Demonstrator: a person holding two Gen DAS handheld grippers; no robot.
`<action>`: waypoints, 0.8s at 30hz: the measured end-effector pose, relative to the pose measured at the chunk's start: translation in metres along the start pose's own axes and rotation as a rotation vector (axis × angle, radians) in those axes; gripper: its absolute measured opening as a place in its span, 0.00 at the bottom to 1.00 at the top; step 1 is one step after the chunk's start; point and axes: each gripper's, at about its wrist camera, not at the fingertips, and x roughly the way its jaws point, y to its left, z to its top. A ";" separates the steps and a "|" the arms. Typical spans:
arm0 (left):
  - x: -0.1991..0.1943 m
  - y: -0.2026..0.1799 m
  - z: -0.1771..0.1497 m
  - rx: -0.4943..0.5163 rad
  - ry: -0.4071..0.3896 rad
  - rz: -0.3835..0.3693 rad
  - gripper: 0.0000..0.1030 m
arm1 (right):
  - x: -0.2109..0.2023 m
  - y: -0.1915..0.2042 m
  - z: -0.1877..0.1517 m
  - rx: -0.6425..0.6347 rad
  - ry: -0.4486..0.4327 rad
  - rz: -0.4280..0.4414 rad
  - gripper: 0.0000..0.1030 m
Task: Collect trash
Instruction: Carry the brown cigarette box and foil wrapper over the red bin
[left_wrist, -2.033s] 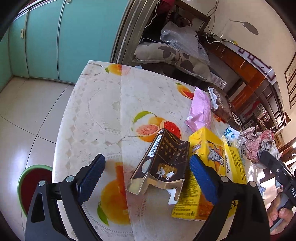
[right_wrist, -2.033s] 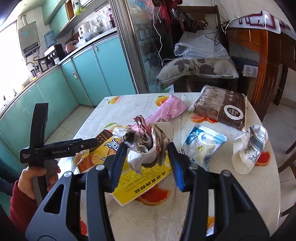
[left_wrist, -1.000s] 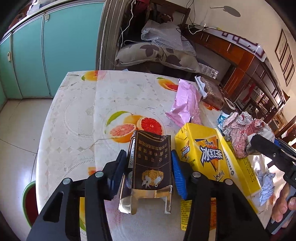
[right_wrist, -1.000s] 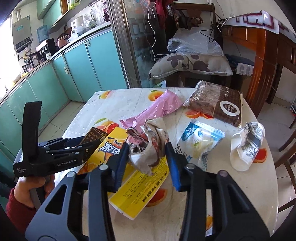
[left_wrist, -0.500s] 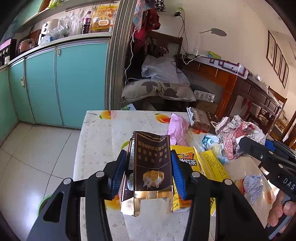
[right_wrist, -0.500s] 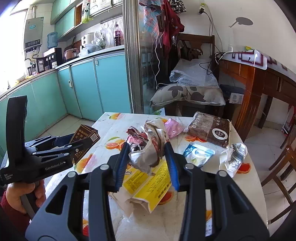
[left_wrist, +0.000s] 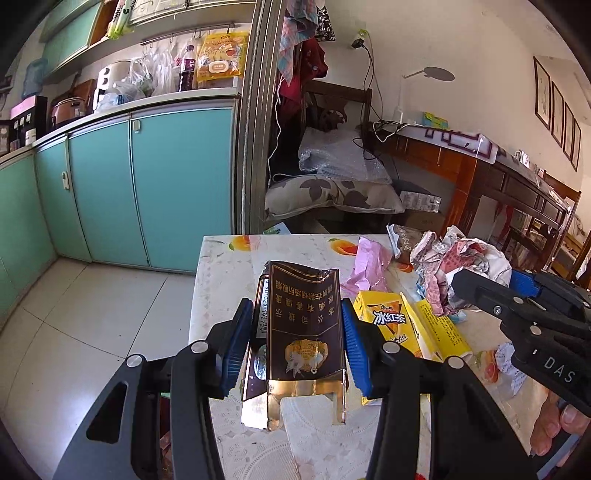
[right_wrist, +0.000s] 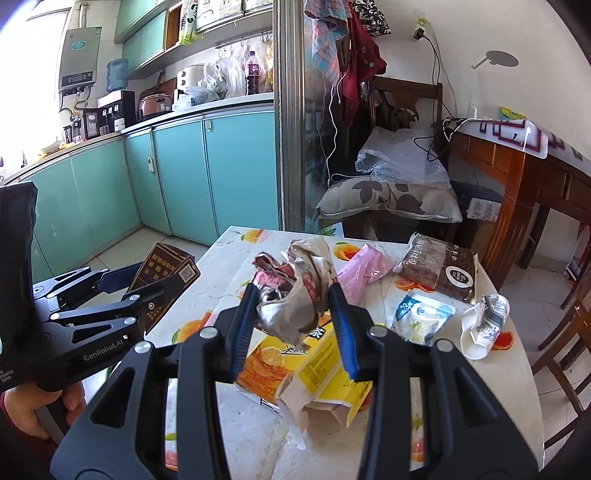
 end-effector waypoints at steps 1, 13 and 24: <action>-0.001 0.001 0.000 -0.001 -0.001 0.004 0.44 | 0.000 0.002 0.001 -0.004 -0.002 0.003 0.38; -0.014 0.022 -0.001 -0.032 -0.023 0.064 0.44 | 0.006 0.032 0.007 -0.052 -0.008 0.055 0.38; -0.021 0.053 -0.009 -0.069 -0.015 0.139 0.44 | 0.017 0.060 0.009 -0.070 -0.003 0.118 0.38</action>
